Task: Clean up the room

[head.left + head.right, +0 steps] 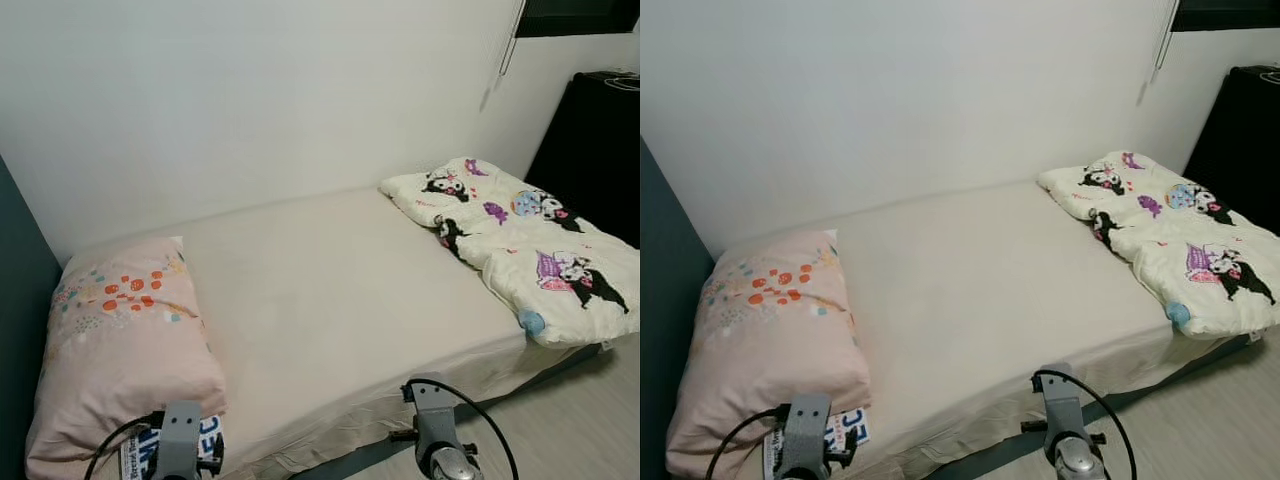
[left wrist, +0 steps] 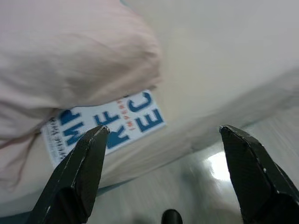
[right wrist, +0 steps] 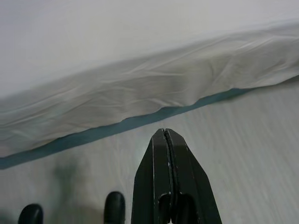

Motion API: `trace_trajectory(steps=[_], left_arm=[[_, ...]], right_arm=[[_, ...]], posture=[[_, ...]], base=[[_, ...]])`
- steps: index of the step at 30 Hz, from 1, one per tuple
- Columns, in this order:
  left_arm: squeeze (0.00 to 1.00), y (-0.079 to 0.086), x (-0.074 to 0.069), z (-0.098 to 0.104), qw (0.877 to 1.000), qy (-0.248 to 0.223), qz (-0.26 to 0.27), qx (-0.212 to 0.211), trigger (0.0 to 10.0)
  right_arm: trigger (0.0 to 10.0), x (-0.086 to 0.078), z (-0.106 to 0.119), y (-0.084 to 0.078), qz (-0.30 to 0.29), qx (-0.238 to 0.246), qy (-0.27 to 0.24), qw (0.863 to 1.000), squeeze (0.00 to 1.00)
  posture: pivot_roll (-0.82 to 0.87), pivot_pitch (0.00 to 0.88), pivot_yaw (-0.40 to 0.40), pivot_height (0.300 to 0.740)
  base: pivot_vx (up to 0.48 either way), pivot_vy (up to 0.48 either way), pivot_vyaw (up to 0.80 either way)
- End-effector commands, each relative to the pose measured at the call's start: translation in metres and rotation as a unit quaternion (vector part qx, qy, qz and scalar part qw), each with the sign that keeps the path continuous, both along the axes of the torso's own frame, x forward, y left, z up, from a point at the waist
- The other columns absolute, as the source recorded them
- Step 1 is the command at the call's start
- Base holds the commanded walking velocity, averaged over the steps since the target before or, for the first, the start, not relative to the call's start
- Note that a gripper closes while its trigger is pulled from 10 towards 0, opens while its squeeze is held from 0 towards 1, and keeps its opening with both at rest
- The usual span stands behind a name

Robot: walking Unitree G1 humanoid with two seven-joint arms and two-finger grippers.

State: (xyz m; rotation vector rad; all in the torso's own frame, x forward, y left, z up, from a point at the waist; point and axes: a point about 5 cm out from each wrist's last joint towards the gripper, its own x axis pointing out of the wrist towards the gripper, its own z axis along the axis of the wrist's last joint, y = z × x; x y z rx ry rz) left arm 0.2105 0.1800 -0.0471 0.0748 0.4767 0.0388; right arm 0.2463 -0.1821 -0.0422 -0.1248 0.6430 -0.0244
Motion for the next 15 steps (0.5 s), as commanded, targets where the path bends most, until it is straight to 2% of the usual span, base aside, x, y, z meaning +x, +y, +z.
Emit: trace_trajectory(steps=[1, 4, 15], left_arm=[[0.0, -0.004, -0.004, -0.004, 1.0, 0.008, -0.014, -0.008, 10.0], [0.0, -0.007, -0.005, -0.004, 1.0, 0.01, -0.025, -0.002, 10.0], [0.0, -0.005, -0.005, -0.005, 1.0, 0.013, -0.02, -0.01, 10.0]], right_arm=[[10.0, -0.006, -0.005, 0.004, 0.002, 0.013, 0.016, 1.0, 0.0], [10.0, -0.009, -0.008, 0.012, 0.044, 0.018, 0.021, 0.999, 0.0], [10.0, -0.007, -0.007, 0.017, 0.058, 0.041, 0.026, 0.997, 0.0]], posture=[[0.03, 0.0, -0.034, 0.74], [0.03, 0.0, -0.035, 0.74], [0.03, 0.009, -0.031, 0.74]], base=[[0.0, 0.0, 0.0], [0.0, 0.0, 0.0], [0.0, 0.0, 0.0]])
